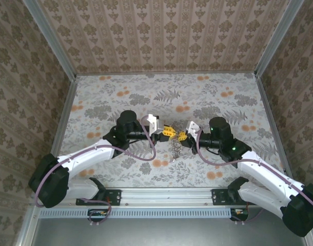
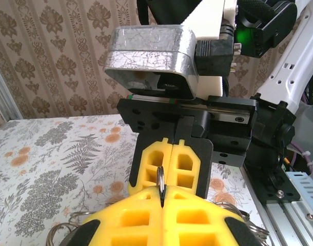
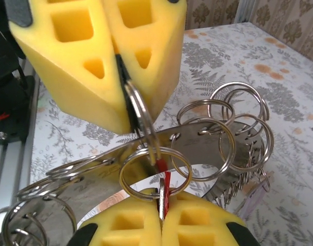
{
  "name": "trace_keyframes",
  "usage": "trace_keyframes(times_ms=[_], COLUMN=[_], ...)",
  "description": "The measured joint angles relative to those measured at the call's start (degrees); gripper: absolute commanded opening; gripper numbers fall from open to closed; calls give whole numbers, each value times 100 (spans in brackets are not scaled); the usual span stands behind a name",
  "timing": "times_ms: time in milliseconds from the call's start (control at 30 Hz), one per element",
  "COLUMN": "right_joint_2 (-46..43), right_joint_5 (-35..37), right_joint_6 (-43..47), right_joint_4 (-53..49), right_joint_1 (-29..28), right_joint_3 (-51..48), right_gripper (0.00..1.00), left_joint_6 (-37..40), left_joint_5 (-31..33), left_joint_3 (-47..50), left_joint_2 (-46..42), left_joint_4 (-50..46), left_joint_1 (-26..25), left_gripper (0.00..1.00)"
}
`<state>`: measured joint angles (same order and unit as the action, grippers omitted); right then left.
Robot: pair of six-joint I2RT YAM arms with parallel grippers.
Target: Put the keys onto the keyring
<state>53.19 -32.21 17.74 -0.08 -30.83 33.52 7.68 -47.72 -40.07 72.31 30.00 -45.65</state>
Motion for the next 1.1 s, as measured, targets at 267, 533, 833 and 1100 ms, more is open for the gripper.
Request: trace_keyframes(times_ms=[267, 533, 833, 1100], right_joint_2=[-238, -109, 310, 431], right_joint_5=[302, 407, 660, 723], right_joint_6=[525, 1108, 1947, 2317], right_joint_4=[-942, -2068, -3254, -3495], right_joint_1=[7, 24, 2, -151], right_joint_3=[271, 1143, 2044, 2199], right_gripper=[0, 0, 0, 0], left_joint_6=[210, 595, 691, 658], left_joint_5=[304, 354, 407, 400], left_joint_3=[79, 72, 72, 72], left_joint_2=[-22, -83, -83, -81], left_joint_4=[-415, -804, -837, -837], left_joint_1=[11, -55, -87, -87], left_gripper=[0, 0, 0, 0])
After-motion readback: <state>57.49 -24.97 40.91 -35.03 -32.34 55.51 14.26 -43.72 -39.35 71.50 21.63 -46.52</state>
